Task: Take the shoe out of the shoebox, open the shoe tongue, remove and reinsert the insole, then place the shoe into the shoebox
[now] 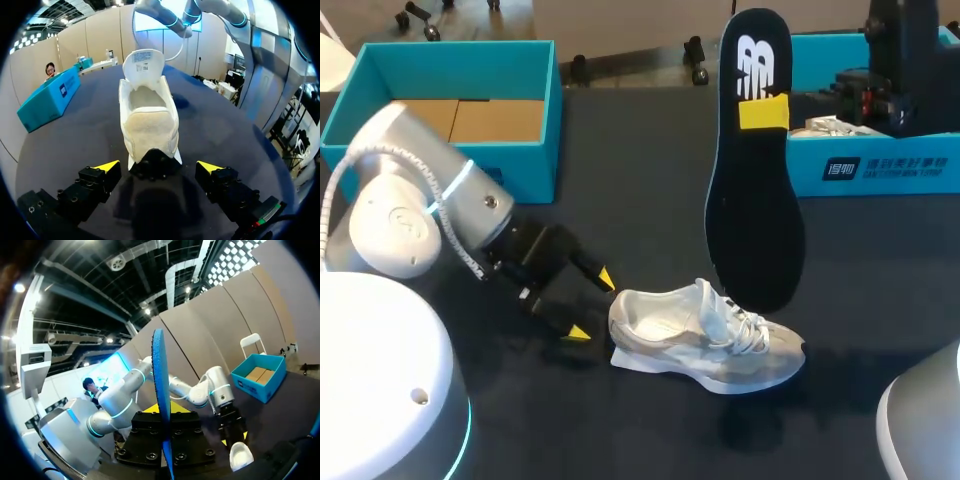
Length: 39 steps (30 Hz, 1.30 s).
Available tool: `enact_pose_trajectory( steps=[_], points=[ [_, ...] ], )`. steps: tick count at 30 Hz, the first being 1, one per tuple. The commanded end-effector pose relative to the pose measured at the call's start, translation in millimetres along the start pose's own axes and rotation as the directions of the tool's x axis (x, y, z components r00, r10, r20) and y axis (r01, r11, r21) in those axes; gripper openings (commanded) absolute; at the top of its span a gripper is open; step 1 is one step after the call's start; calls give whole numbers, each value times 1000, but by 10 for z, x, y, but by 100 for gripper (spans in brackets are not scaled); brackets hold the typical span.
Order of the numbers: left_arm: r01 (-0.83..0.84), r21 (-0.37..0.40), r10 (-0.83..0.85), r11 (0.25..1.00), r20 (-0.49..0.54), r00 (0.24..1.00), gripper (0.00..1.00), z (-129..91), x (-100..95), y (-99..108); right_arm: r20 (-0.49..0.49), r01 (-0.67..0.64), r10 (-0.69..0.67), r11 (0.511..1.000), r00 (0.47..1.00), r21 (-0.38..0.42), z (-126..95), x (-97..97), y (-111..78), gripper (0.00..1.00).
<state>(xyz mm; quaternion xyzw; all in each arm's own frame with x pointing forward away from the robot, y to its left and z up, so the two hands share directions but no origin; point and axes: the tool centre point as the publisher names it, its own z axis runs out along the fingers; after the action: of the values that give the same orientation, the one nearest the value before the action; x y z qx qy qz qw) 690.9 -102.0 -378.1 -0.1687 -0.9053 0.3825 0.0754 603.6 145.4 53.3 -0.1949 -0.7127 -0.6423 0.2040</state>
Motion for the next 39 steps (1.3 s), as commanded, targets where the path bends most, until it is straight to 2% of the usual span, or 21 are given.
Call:
enact_pose_trajectory(
  steps=[1,2,4,5,6,8,12,17,24,30,39],
  points=[
    [25,-60,-25,998,8,1000,100,18,6,-117,-2,-2,2,1000,1000,5,31,-28,24,0],
    [-10,-58,10,998,1,1000,100,13,21,-160,-2,-2,2,1000,1000,5,31,-28,24,0],
    [-45,-145,46,988,9,999,100,-6,41,-230,-2,-2,2,1000,1000,5,31,-28,24,0],
    [-65,-136,65,989,-5,998,100,-24,46,-250,-2,-2,2,1000,1000,5,31,-28,24,0],
    [-67,-185,67,980,-6,998,100,-60,42,-285,-2,-2,2,1000,1000,5,31,-28,24,0],
    [-75,-224,73,972,-16,997,100,-77,29,-312,-2,-2,2,1000,1000,5,31,-28,24,0],
    [-94,-355,93,930,-19,995,100,-142,40,-373,-2,-2,2,1000,1000,5,31,-28,24,0],
    [-98,-455,102,885,-16,995,100,-126,85,-391,-2,-2,2,1000,1000,5,31,-28,24,0],
    [-34,-492,40,870,3,999,100,-92,4,-408,-2,-2,2,1000,1000,5,31,-28,24,0],
    [-31,-549,42,835,9,999,100,-85,22,-465,-2,-2,2,1000,1000,5,31,-28,24,0],
    [-4,-577,19,817,21,1000,100,-106,28,-519,-2,-2,2,1000,1000,5,31,-28,24,0]
  ],
)
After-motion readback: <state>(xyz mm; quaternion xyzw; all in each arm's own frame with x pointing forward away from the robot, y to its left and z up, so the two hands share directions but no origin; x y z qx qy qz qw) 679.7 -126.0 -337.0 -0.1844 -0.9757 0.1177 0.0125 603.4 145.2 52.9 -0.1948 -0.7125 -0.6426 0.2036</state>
